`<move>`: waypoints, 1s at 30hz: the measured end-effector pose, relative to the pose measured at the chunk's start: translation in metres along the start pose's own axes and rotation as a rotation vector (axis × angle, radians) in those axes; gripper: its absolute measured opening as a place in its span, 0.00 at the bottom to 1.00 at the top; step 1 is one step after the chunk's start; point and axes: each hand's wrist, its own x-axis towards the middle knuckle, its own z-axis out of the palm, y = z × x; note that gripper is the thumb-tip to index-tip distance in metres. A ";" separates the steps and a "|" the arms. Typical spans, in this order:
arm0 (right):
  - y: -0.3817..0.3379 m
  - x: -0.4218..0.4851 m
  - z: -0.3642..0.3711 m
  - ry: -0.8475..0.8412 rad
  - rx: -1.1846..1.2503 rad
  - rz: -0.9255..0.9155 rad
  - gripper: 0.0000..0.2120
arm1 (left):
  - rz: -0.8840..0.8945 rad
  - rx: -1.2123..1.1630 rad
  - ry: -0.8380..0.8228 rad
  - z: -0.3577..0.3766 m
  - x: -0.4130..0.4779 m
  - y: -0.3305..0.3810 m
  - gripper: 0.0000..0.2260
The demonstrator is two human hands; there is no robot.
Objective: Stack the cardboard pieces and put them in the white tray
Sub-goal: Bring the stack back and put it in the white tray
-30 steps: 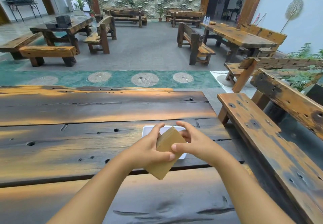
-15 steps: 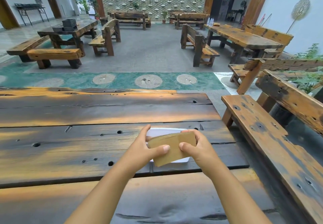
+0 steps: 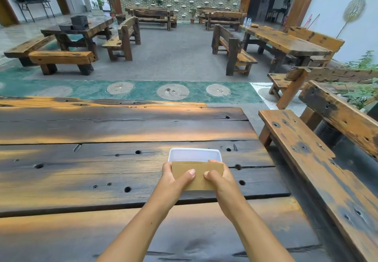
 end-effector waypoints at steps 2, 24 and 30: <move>0.001 0.003 -0.002 -0.009 0.003 0.028 0.32 | -0.018 0.014 -0.006 -0.001 0.005 -0.002 0.27; 0.038 0.166 -0.025 0.058 -0.063 0.248 0.11 | -0.233 -0.112 0.010 0.005 0.167 -0.039 0.13; 0.066 0.207 -0.029 0.033 -0.218 0.317 0.23 | -0.304 -0.043 -0.026 0.017 0.209 -0.072 0.13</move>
